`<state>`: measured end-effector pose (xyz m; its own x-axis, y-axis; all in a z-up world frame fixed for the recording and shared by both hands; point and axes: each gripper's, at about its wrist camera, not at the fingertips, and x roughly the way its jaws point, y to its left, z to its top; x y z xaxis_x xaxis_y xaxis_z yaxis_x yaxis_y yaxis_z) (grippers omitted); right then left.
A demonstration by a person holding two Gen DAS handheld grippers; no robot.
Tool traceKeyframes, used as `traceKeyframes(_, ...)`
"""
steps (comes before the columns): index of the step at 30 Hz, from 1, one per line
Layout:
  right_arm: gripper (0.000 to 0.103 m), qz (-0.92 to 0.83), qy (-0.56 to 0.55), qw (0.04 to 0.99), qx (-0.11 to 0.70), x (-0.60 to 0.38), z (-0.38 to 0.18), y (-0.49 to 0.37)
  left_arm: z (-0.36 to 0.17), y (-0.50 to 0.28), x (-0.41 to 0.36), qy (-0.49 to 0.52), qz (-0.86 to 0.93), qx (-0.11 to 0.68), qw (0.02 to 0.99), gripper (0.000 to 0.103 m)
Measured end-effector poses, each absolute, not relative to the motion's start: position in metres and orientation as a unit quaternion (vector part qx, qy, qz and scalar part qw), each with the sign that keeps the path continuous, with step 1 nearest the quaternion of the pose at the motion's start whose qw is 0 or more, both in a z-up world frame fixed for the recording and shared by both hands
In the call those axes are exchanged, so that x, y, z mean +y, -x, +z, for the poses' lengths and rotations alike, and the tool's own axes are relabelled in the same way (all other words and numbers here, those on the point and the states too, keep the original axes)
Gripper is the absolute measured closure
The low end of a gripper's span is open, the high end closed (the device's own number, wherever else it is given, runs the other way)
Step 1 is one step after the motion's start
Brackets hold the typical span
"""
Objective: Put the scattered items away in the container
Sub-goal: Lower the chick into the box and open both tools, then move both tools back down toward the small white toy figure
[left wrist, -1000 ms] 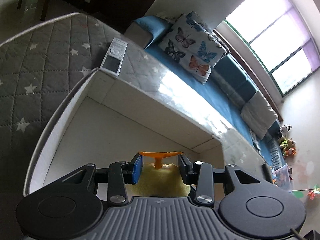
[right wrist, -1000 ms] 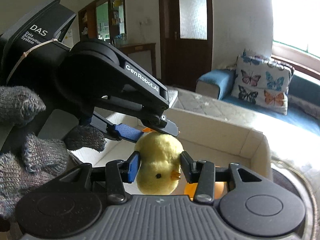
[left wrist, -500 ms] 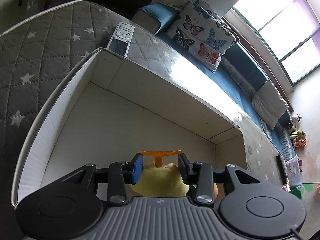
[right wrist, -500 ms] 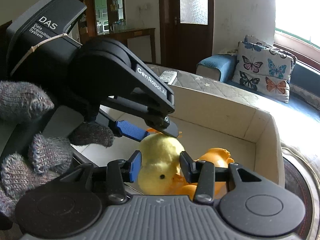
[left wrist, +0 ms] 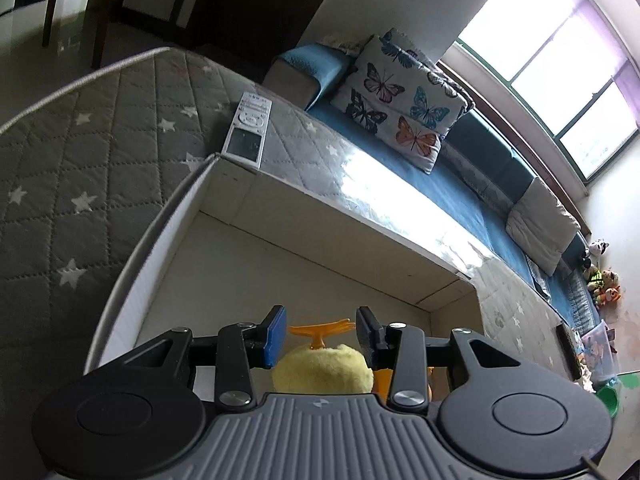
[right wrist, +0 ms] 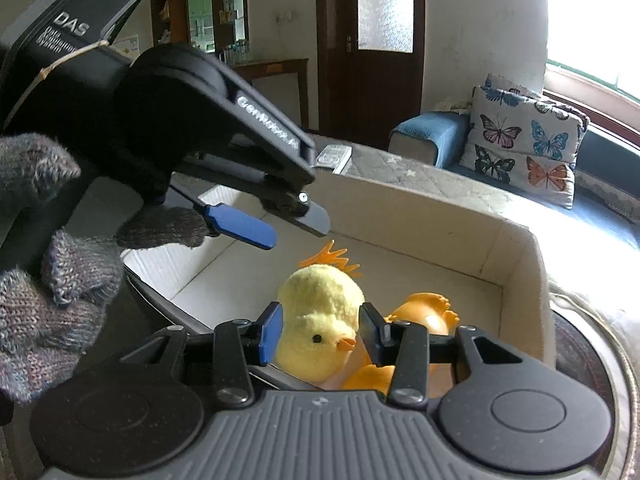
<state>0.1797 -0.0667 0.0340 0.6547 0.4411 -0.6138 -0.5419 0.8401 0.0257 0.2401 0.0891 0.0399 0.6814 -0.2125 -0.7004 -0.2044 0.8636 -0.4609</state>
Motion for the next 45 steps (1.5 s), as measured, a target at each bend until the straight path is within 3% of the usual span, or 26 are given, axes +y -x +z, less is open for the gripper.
traceKeyframes(15, 0.047, 0.252, 0.082, 0.921, 0.284, -0.104, 0.059, -0.115, 0.065, -0.174, 0.053, 0.221, -0.049, 0.373, 0.9, 0.062)
traceKeyframes(18, 0.039, 0.25, 0.083, 0.924, 0.279, -0.115, 0.061, -0.099, 0.063, -0.161, 0.045, 0.212, -0.055, 0.375, 0.901, 0.062)
traceKeyframes(45, 0.039, 0.27, 0.071, 0.901, 0.332, -0.115, 0.011, -0.041, 0.017, -0.095, 0.035, 0.182, -0.032, 0.417, 0.89, 0.062)
